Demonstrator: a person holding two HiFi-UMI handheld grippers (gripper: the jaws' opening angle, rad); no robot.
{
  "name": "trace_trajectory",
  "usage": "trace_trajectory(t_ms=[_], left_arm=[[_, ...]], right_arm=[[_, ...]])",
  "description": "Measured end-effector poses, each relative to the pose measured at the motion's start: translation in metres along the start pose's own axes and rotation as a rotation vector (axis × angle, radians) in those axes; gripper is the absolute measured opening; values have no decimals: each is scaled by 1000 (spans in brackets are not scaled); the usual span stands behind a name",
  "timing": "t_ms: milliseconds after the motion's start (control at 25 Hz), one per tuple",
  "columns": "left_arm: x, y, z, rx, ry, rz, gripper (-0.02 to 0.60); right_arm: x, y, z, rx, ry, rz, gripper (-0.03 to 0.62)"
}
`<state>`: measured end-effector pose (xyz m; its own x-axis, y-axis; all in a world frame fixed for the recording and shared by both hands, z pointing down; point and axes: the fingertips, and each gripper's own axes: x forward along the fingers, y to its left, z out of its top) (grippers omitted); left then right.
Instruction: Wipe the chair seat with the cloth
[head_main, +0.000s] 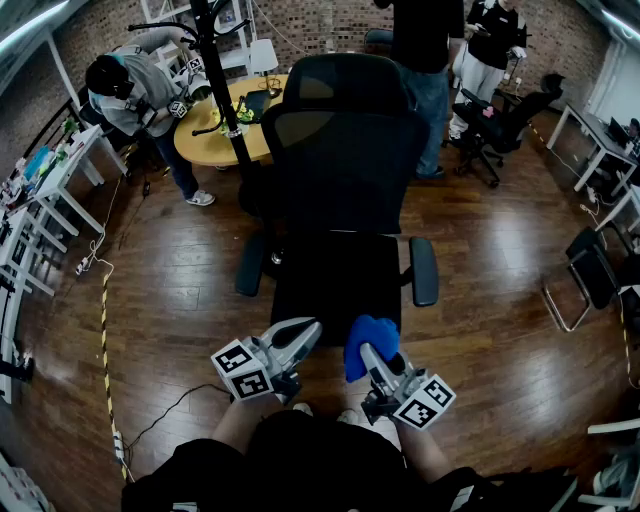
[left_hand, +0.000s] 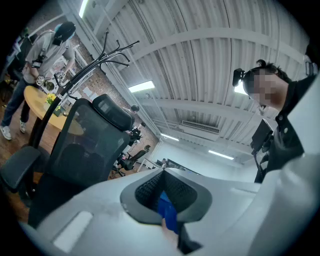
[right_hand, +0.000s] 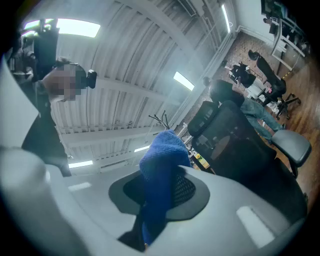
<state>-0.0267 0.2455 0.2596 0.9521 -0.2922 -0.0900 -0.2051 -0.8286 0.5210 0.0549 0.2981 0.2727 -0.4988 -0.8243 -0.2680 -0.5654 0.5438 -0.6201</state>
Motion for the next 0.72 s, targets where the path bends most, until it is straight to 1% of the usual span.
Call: trace_trajectory(t_ms=[240,400,600,720], left_arm=[[2,32,18,14,-39,43,-12],[7,62,28,-3,-57,44,-12],[25,131,42,-35,-67,27,-12],[34,178,59,-60,-75,6,-12]], right_arm=[[17,-30,9,1,13,-13,67],[45,-51,8,-12,42,-25,67],[98,-89,6,-36,75,-55,67],[140,-115,4,-60,99,-88,67]])
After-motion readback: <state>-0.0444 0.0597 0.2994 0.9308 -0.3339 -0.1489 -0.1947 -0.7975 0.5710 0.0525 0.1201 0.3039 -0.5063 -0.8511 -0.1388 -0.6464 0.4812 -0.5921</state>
